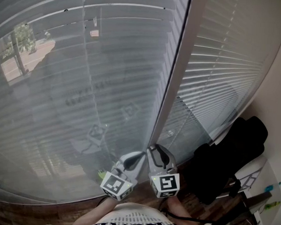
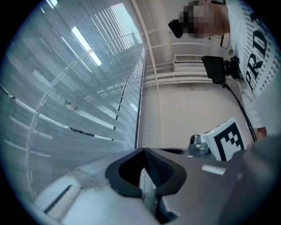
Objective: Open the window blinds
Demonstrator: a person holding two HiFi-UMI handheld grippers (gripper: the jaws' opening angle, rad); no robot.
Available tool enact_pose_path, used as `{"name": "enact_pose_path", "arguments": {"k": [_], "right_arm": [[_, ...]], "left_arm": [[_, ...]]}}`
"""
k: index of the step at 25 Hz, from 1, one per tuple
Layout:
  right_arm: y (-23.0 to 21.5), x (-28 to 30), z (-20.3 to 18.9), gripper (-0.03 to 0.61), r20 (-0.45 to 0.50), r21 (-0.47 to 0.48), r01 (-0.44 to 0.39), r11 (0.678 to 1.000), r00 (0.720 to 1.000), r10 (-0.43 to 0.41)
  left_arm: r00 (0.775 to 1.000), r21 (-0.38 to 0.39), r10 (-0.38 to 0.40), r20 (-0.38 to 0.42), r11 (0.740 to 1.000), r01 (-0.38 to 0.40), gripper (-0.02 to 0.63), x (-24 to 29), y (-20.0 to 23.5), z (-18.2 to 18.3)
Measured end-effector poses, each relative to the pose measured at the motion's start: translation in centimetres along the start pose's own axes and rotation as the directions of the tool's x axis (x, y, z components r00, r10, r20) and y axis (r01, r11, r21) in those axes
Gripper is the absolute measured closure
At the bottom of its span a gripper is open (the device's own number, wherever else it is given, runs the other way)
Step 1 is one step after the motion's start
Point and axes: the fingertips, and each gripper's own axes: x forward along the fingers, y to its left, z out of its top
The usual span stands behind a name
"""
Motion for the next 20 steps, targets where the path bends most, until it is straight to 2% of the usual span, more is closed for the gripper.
{"name": "enact_pose_path", "arguments": {"k": [2, 6, 9, 12, 16, 20], "right_arm": [[-0.23, 0.00, -0.09, 0.443, 0.005, 0.057, 0.002, 0.998, 1.000, -0.002], [-0.36, 0.03, -0.17, 0.443, 0.007, 0.107, 0.001, 0.994, 1.000, -0.002], [-0.45, 0.03, -0.20, 0.443, 0.012, 0.157, -0.002, 0.988, 1.000, 0.000], [-0.57, 0.07, -0.22, 0.443, 0.016, 0.201, -0.002, 0.980, 1.000, -0.001], [-0.57, 0.08, -0.28, 0.443, 0.016, 0.209, -0.001, 0.978, 1.000, -0.003], [-0.60, 0.15, -0.25, 0.443, 0.014, 0.177, 0.001, 0.984, 1.000, -0.003]], "left_arm": [[1.000, -0.010, 0.004, -0.001, 1.000, -0.004, 0.621, 0.04, -0.01, 0.18], [1.000, 0.000, 0.000, 0.002, 1.000, 0.000, 0.621, 0.00, 0.04, -0.23], [1.000, -0.017, 0.024, -0.014, 1.000, -0.025, 0.621, 0.02, 0.20, 0.42], [1.000, -0.004, 0.002, 0.001, 1.000, -0.002, 0.621, 0.05, 0.05, -0.05], [1.000, -0.026, 0.007, 0.021, 1.000, -0.007, 0.621, 0.13, -0.02, 0.40], [1.000, -0.004, 0.008, 0.001, 1.000, -0.008, 0.621, 0.14, 0.18, 0.14]]}}
